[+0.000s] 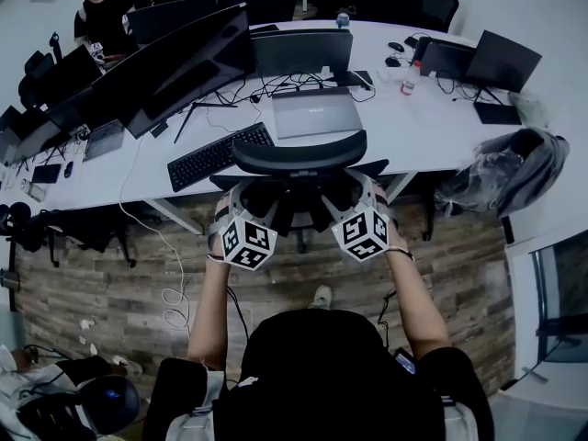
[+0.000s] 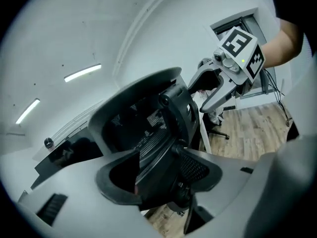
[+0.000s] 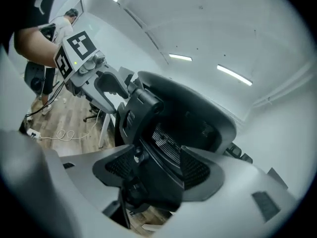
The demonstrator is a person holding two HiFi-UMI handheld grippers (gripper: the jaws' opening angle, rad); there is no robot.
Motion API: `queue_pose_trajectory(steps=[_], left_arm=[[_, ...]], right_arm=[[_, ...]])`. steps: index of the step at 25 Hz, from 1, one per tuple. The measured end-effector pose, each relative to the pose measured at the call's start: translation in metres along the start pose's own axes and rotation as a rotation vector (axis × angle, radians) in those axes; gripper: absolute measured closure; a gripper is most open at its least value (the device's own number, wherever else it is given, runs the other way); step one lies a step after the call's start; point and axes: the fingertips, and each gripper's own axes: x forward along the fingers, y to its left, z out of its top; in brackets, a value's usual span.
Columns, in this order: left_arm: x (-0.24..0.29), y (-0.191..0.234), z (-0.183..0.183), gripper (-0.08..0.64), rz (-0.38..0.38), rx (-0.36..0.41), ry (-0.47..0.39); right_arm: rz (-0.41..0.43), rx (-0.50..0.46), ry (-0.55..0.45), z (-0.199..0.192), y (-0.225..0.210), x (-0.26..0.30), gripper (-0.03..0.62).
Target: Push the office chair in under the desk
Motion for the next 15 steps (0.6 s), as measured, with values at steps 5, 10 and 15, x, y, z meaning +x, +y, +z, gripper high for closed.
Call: queue_pose_trajectory(steps=[5,10,15], left_arm=[[-0.021,0.000,0.021,0.333,0.025,-0.053,-0.096],[-0.051,0.004,0.036,0.426,0.075,-0.127,-0.185],[-0.077,0.002,0.037,0.500,0.091,-0.177,-0.227]], right_arm=[[-0.044,0.053,-0.048,0.020,0.003,-0.020,0.357],[-0.103,0.130,-0.112,0.043,0.009,-0.040,0.438],[-0.150,0.203,-0.156,0.061,0.017,-0.060,0.534]])
